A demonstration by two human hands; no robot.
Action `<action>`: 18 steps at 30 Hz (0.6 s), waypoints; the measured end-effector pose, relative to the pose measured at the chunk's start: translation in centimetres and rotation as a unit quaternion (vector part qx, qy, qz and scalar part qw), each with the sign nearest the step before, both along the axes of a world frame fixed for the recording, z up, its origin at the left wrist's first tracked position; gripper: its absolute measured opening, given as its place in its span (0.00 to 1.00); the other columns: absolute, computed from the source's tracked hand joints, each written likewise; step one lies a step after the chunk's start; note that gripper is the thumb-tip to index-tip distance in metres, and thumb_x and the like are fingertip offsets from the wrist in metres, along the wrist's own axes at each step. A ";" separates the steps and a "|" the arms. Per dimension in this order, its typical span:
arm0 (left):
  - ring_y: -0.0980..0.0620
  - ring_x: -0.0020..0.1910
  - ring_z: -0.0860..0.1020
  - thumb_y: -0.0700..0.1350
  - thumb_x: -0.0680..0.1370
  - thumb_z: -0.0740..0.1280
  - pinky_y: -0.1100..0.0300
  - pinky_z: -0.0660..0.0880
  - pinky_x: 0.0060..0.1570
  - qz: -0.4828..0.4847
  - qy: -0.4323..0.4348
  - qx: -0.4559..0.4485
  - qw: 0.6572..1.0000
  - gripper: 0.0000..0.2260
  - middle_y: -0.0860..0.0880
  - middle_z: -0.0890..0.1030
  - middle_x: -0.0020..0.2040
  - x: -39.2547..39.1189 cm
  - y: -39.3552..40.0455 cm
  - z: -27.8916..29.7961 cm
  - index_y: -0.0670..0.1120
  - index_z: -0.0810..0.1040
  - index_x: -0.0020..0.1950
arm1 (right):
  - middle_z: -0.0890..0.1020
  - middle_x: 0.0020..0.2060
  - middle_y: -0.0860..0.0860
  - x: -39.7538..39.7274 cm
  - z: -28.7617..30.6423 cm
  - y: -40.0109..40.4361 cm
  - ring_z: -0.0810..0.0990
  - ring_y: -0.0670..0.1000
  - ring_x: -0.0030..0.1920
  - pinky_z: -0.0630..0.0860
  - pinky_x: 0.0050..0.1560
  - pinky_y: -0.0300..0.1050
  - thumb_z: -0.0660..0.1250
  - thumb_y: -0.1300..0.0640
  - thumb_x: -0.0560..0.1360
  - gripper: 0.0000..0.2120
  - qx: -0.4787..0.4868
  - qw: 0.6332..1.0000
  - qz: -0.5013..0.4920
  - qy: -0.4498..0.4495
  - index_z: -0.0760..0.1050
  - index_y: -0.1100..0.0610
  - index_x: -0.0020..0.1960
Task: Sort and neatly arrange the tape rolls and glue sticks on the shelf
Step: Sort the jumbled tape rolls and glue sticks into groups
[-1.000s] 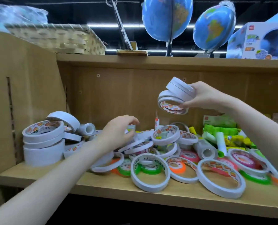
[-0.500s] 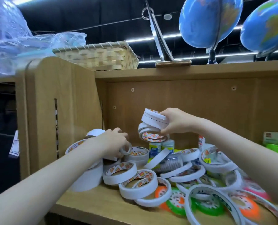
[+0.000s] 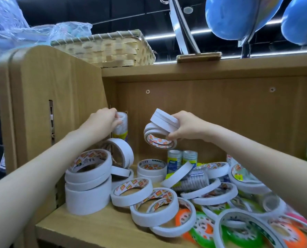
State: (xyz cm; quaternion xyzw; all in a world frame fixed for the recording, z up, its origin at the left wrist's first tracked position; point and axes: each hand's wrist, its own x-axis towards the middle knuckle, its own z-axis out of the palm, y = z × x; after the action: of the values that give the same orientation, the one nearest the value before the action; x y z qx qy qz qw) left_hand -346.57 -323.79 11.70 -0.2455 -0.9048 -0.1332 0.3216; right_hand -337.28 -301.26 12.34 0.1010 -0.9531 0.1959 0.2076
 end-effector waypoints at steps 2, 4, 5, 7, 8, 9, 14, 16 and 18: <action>0.40 0.54 0.74 0.47 0.80 0.61 0.54 0.66 0.46 -0.004 0.030 0.065 0.997 0.11 0.40 0.76 0.54 0.3 -0.5 -0.1 0.41 0.74 0.55 | 0.77 0.38 0.53 -1.4 -0.8 -0.7 0.76 0.51 0.39 0.74 0.38 0.47 0.73 0.59 0.66 0.08 0.059 0.998 -0.012 0.032 0.75 0.59 0.41; 0.40 0.54 0.73 0.46 0.80 0.61 0.55 0.63 0.45 0.003 0.053 0.106 0.993 0.11 0.40 0.75 0.54 0.7 -0.9 -0.2 0.40 0.74 0.56 | 0.76 0.39 0.52 -3.0 -2.2 -1.6 0.76 0.54 0.43 0.74 0.41 0.47 0.72 0.59 0.66 0.08 0.138 0.990 -0.006 0.035 0.73 0.57 0.41; 0.40 0.54 0.73 0.46 0.80 0.61 0.56 0.62 0.44 0.005 0.064 0.118 0.991 0.11 0.39 0.75 0.53 0.9 -1.1 -0.2 0.39 0.74 0.56 | 0.75 0.39 0.51 -3.6 -3.1 -2.1 0.75 0.54 0.46 0.75 0.46 0.49 0.72 0.58 0.66 0.08 0.186 0.983 -0.003 0.012 0.72 0.56 0.40; 0.40 0.53 0.73 0.46 0.79 0.61 0.56 0.62 0.43 0.006 0.083 0.125 0.989 0.12 0.39 0.76 0.53 1.3 -1.5 -0.1 0.40 0.73 0.56 | 0.71 0.36 0.47 -4.3 -4.3 -3.2 0.69 0.52 0.48 0.68 0.55 0.52 0.72 0.52 0.68 0.14 0.278 0.958 -0.012 -0.070 0.67 0.56 0.36; 0.40 0.53 0.73 0.46 0.79 0.61 0.57 0.62 0.43 0.005 0.088 0.128 0.988 0.12 0.39 0.76 0.53 1.4 -1.7 0.0 0.40 0.74 0.56 | 0.70 0.35 0.47 -4.5 -4.7 -3.5 0.68 0.51 0.47 0.63 0.56 0.54 0.72 0.47 0.69 0.17 0.302 0.947 -0.023 -0.106 0.66 0.54 0.36; 0.41 0.53 0.73 0.46 0.79 0.61 0.57 0.62 0.43 0.001 0.092 0.134 0.987 0.11 0.39 0.76 0.53 1.4 -2.0 0.0 0.40 0.74 0.56 | 0.70 0.35 0.47 -4.6 -4.8 -3.7 0.68 0.51 0.45 0.61 0.55 0.55 0.71 0.44 0.69 0.18 0.303 0.944 -0.028 -0.125 0.66 0.54 0.38; 0.42 0.51 0.74 0.46 0.79 0.62 0.57 0.63 0.44 -0.027 0.126 0.173 0.976 0.10 0.41 0.76 0.51 2.3 -2.9 -0.2 0.40 0.74 0.55 | 0.75 0.43 0.50 -5.0 -4.5 -3.2 0.68 0.53 0.51 0.62 0.57 0.58 0.71 0.40 0.67 0.24 0.353 0.928 -0.046 -0.111 0.73 0.58 0.50; 0.43 0.50 0.75 0.45 0.78 0.63 0.57 0.63 0.44 -0.042 0.136 0.191 0.971 0.10 0.42 0.75 0.51 2.8 -3.1 -0.3 0.40 0.74 0.54 | 0.74 0.51 0.52 -4.9 -4.7 -3.3 0.66 0.54 0.56 0.62 0.58 0.58 0.71 0.39 0.67 0.27 0.396 0.911 -0.068 -0.095 0.73 0.59 0.54; 0.45 0.49 0.75 0.45 0.78 0.64 0.57 0.64 0.44 -0.055 0.141 0.200 0.968 0.09 0.42 0.75 0.51 3.6 -3.4 -0.5 0.41 0.74 0.54 | 0.70 0.56 0.53 -4.6 -4.5 -3.6 0.63 0.55 0.60 0.62 0.60 0.57 0.71 0.36 0.65 0.33 0.378 0.918 -0.076 -0.095 0.70 0.57 0.61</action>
State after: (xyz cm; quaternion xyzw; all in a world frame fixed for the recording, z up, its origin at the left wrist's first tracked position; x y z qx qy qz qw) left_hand -342.99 -327.23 11.22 -0.2423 -0.7904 -0.2927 0.4806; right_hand -341.90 -304.81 7.88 0.0805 -0.9762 -0.1862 0.0767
